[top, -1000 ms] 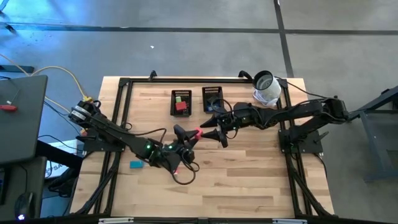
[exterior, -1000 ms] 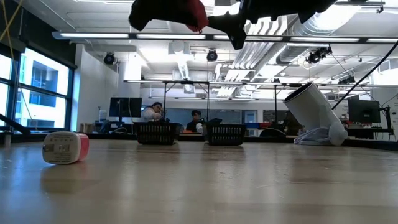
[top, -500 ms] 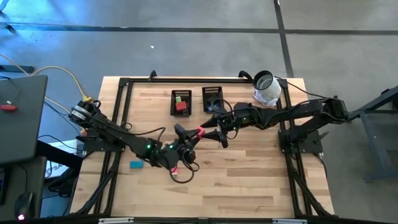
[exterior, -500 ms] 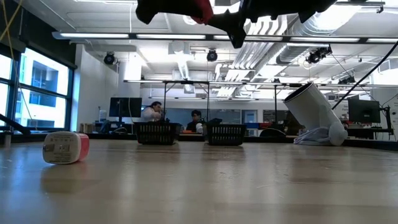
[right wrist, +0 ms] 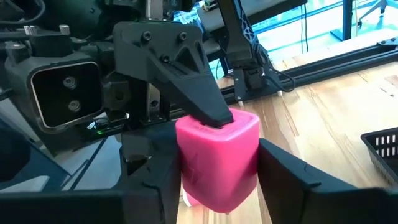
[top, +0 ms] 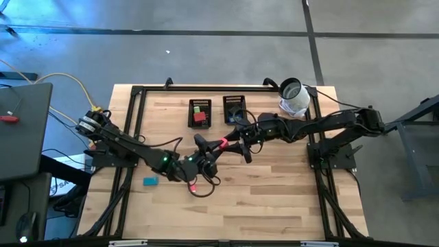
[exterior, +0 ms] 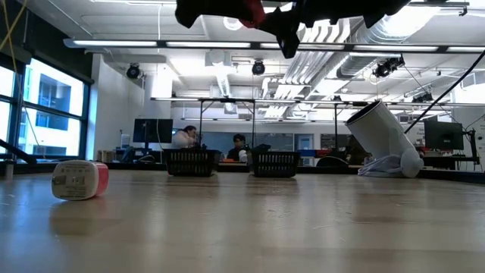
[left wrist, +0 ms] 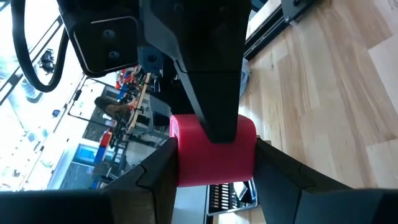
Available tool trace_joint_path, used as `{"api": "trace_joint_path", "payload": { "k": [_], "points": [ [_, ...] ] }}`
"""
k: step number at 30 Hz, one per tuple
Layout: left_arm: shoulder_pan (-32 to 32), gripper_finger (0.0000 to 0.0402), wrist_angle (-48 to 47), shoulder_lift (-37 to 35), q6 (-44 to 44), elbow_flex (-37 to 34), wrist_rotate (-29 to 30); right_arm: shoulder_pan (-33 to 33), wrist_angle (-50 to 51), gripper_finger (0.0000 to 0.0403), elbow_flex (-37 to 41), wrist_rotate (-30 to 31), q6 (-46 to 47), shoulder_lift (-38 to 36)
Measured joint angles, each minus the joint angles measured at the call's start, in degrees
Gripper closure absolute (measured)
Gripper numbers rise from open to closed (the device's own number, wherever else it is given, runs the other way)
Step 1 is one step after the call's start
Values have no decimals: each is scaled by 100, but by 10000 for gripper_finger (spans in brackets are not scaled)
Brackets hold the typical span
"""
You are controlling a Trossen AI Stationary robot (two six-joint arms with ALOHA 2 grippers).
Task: Pick & Place Office items
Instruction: Put the pink charger adapter into the left black bin
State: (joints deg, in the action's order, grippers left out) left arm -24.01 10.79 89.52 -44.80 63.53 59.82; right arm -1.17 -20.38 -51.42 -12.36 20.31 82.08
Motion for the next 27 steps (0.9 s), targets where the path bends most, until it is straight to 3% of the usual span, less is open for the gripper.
{"api": "trace_joint_path", "payload": {
  "k": [12,17,27],
  "points": [
    [0,228,24,0,-20,0,68,2,-41,243,0,23,-61,0],
    [-4,182,45,0,-50,-2,620,-4,-118,243,0,100,-43,0],
    [-74,174,43,0,-42,-2,1054,-51,-190,243,-2,190,-60,0]
  ]
}}
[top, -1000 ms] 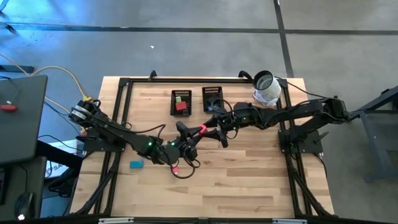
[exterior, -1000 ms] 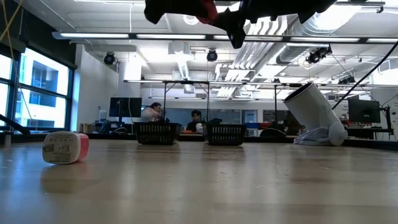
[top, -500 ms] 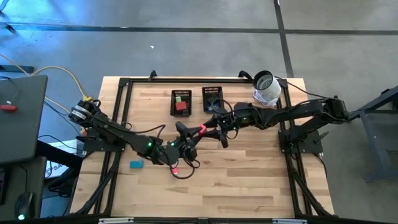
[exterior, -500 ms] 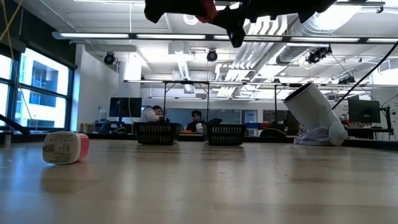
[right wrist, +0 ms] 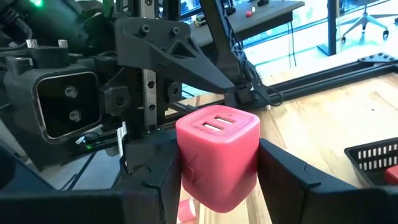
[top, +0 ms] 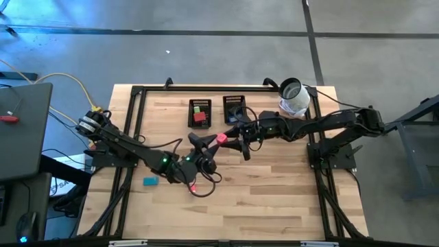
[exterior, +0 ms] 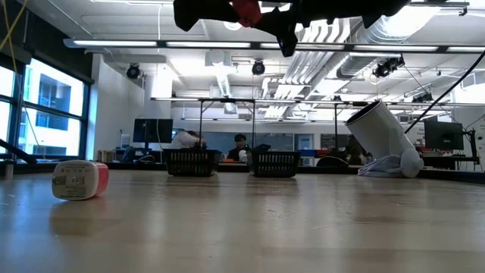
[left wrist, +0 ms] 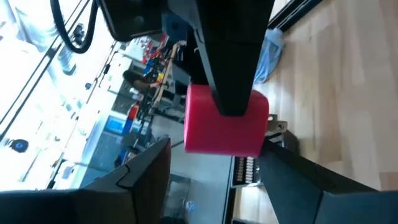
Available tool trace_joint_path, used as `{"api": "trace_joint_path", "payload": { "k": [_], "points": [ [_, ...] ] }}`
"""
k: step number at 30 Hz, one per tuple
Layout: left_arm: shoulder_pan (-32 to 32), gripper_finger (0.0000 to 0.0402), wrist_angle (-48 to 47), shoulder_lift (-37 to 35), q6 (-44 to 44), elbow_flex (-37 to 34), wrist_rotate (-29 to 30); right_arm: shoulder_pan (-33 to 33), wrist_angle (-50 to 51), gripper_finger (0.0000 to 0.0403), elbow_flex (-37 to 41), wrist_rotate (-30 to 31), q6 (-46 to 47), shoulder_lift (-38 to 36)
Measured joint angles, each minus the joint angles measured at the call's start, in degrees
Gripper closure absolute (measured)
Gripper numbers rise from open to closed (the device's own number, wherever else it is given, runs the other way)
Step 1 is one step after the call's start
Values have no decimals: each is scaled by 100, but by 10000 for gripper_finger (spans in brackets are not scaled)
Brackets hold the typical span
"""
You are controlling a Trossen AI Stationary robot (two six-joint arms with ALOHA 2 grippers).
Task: Pick & Place Office items
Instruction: Put the pink charger adapter into the left black bin
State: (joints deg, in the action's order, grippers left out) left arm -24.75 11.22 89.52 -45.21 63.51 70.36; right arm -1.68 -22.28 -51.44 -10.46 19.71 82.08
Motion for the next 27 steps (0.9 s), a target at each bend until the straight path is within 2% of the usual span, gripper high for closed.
{"api": "trace_joint_path", "payload": {
  "k": [9,13,21,27],
  "points": [
    [-326,173,-4,-4,201,-2,1304,-367,88,243,4,138,-49,11],
    [-577,173,-65,-4,526,-2,1532,-603,-114,243,0,99,-28,133],
    [-942,172,-798,-4,2109,-4,1187,-1027,-580,243,-309,-488,162,1022],
    [-1003,172,-1861,-3,3679,-3,186,-1167,-525,243,-942,-751,114,1614]
  ]
}}
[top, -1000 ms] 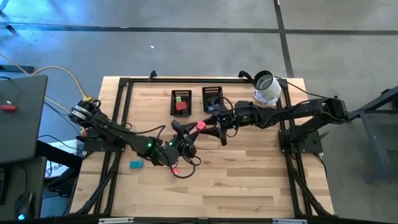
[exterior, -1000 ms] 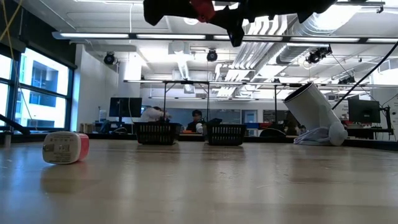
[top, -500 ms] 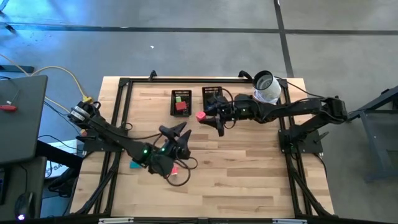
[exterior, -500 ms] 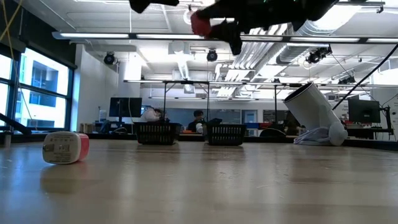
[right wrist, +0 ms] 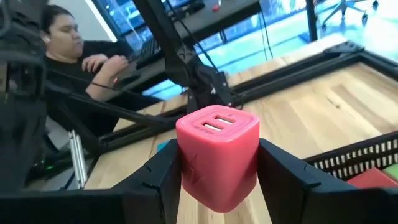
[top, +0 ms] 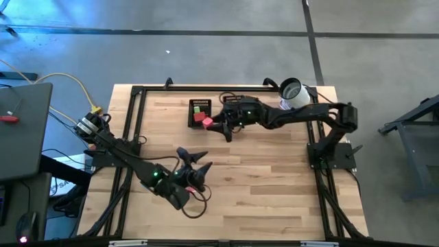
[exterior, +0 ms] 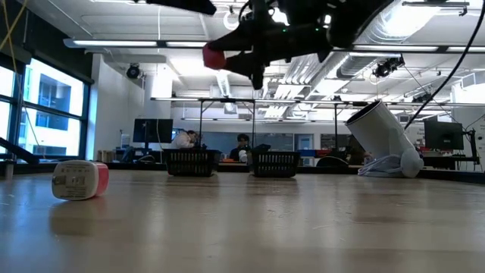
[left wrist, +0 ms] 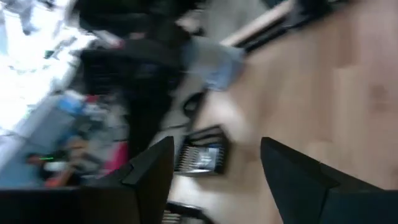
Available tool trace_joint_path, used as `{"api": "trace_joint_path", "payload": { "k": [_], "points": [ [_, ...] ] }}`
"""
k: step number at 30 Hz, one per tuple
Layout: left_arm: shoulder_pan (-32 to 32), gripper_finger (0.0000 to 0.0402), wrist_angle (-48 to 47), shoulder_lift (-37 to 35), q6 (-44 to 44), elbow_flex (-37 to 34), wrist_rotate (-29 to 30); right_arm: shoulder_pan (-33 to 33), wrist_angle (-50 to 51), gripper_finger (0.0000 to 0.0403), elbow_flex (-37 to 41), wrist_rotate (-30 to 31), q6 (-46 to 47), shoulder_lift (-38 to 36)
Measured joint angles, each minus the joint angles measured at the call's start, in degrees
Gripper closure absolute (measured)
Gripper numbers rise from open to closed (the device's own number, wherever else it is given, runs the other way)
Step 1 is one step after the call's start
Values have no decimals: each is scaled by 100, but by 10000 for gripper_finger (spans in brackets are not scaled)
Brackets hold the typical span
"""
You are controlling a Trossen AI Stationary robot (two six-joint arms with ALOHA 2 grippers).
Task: Pick & Place Office items
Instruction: Put the pink charger adapter into the left black bin
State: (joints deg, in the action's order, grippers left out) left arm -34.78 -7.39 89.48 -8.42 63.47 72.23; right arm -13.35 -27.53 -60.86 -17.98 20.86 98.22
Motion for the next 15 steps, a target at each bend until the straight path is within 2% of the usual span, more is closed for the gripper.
{"api": "trace_joint_path", "payload": {
  "k": [5,8,15],
  "points": [
    [57,172,-624,1,977,-1,-1044,-180,643,243,-568,-87,-129,258],
    [95,172,-666,1,1202,-1,-1268,-282,1228,243,-826,70,-277,262],
    [146,172,-680,1,1499,-1,-1772,-551,1642,243,-1053,143,-366,271]
  ]
}}
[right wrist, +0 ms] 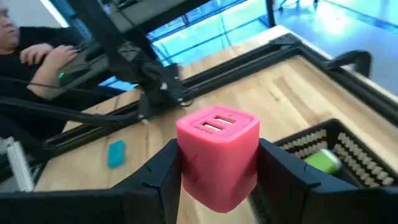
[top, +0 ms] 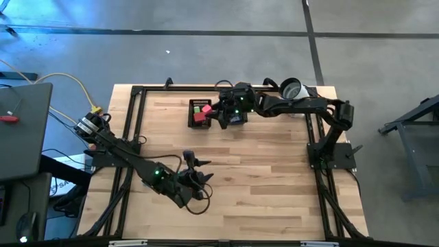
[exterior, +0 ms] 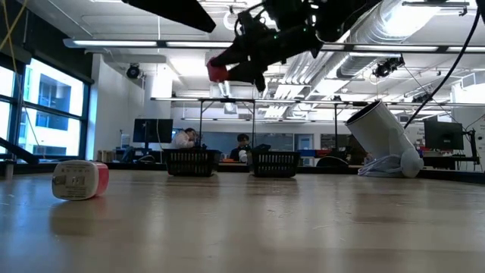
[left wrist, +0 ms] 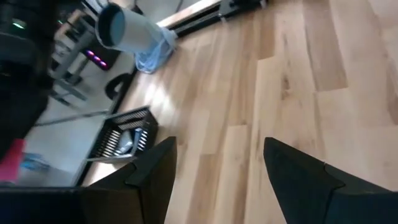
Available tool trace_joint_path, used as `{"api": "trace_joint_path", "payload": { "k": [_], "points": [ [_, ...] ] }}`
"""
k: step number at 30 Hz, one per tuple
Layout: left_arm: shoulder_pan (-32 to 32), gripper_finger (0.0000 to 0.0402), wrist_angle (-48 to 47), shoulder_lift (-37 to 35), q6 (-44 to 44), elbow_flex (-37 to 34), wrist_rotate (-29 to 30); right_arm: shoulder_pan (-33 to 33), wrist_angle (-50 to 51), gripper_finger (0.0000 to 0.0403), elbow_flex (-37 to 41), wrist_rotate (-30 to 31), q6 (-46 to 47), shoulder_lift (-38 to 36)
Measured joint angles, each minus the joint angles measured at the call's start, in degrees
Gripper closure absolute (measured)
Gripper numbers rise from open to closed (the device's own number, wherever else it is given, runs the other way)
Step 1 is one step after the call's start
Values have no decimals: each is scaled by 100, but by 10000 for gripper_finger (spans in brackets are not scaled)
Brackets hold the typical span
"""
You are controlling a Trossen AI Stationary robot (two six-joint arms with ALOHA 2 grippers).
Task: Pick & Place Office items
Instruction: Put the pink charger adapter into the left black bin
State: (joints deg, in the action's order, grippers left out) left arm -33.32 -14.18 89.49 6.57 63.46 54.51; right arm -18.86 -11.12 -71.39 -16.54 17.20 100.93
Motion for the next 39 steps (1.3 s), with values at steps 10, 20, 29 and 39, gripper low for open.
{"api": "trace_joint_path", "payload": {
  "k": [10,20,29,39],
  "points": [
    [176,172,24,0,251,0,-791,-196,-66,243,-242,-506,251,722],
    [214,172,11,0,380,0,-1020,-152,493,243,-897,-789,272,1382],
    [208,172,-87,0,484,0,-1046,-178,893,243,-903,-607,382,1398],
    [206,172,-84,0,583,0,-1118,-179,857,243,-907,-449,452,1548]
  ]
}}
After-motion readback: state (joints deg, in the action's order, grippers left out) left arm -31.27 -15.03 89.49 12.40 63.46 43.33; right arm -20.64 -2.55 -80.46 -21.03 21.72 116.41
